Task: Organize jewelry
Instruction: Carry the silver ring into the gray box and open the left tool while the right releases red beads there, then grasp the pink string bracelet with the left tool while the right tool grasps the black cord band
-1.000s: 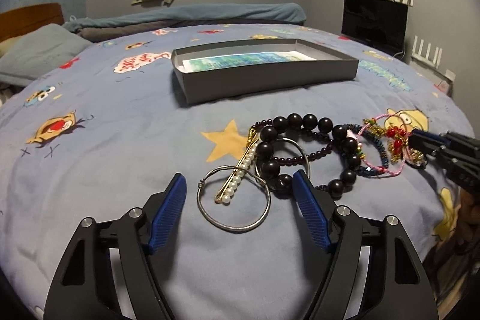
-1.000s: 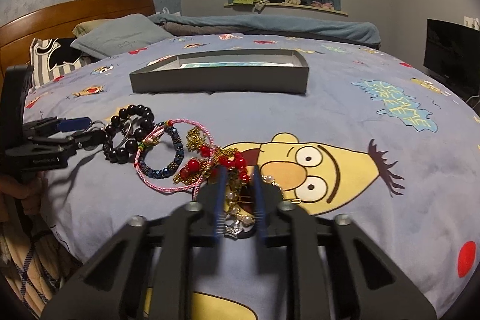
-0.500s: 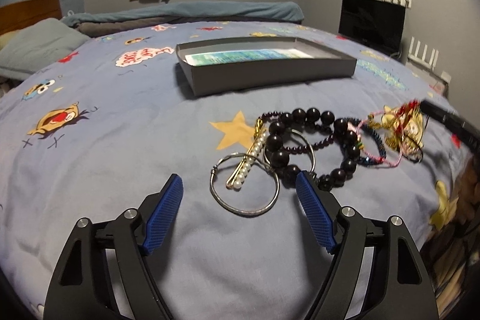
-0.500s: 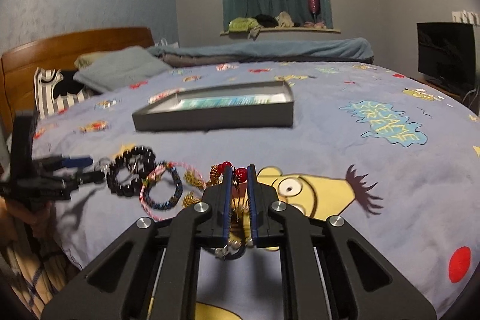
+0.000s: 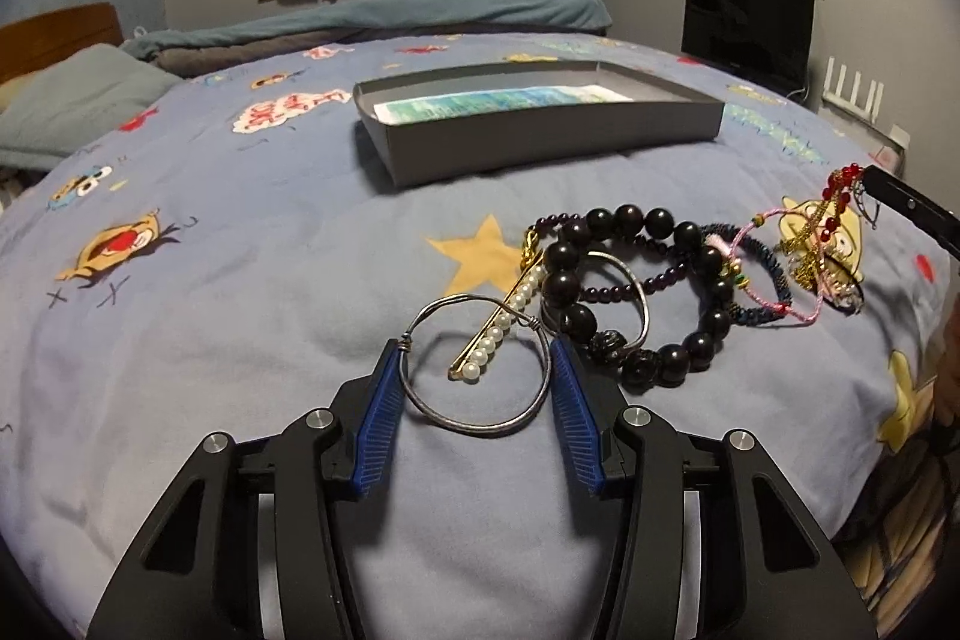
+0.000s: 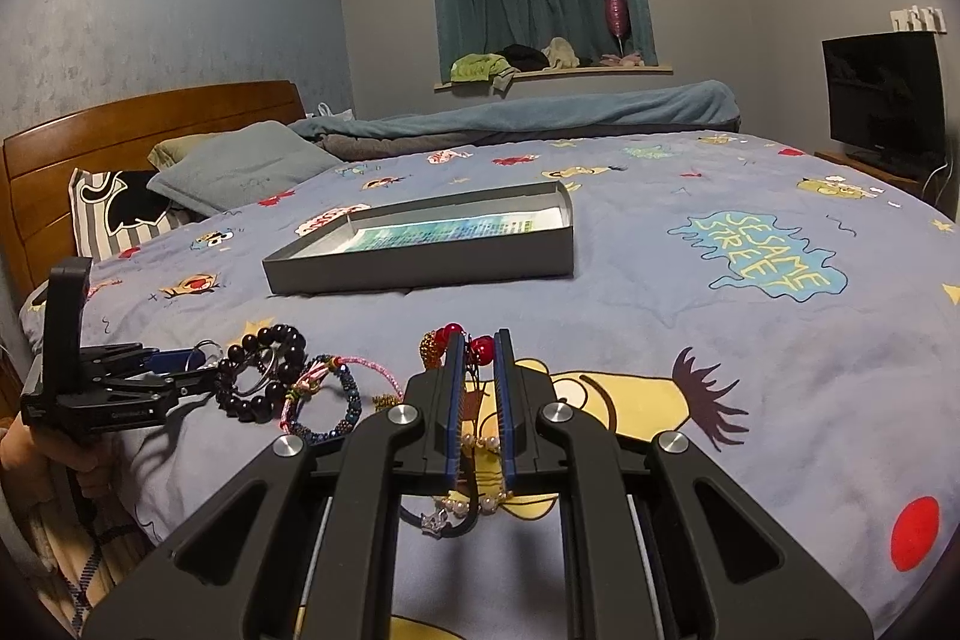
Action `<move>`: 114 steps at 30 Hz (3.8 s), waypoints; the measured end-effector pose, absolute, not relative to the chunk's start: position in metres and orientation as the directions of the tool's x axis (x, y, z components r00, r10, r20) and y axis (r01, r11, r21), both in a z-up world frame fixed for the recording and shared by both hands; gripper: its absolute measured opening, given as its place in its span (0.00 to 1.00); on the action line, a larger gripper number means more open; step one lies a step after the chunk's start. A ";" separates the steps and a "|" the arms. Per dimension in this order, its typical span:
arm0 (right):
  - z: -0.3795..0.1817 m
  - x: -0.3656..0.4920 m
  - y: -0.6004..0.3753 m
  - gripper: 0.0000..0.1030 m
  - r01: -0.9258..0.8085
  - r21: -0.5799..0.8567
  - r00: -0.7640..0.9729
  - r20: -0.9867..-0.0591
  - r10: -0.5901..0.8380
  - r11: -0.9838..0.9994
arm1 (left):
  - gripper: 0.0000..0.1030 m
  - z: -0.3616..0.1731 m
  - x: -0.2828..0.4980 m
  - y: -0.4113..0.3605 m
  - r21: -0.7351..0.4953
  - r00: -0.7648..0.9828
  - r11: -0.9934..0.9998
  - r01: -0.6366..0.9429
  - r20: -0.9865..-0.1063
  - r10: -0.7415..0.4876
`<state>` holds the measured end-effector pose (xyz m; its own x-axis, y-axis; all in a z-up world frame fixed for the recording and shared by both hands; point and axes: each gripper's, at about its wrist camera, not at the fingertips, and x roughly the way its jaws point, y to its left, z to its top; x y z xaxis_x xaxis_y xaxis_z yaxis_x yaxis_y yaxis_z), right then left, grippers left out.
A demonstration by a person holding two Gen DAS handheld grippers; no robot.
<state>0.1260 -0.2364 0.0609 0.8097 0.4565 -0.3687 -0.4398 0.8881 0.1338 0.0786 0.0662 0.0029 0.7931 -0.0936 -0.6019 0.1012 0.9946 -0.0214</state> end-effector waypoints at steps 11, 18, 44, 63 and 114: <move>0.084 0.144 -0.234 0.08 -0.457 0.135 0.822 -0.313 0.476 0.879 | 0.49 0.037 0.080 0.065 -0.038 0.852 0.992 0.120 -0.509 -0.123; 0.102 0.160 -0.224 0.08 -0.473 0.122 0.829 -0.274 0.488 0.873 | 0.49 0.063 0.107 0.053 -0.059 0.869 0.986 0.156 -0.467 -0.166; 0.124 0.287 -0.180 0.08 -0.479 0.177 0.795 -0.329 0.510 0.860 | 0.49 0.063 0.247 0.068 -0.138 0.794 0.979 0.151 -0.573 -0.203; 0.074 0.315 -0.162 0.09 -0.468 0.217 0.675 -0.538 0.505 0.857 | 0.62 0.037 0.260 0.070 -0.125 0.752 0.983 0.136 -0.632 -0.185; 0.036 0.157 -0.252 0.55 -0.407 0.196 0.722 -0.529 0.446 0.892 | 0.85 0.032 0.122 -0.026 -0.004 0.761 0.906 0.423 -0.541 -0.358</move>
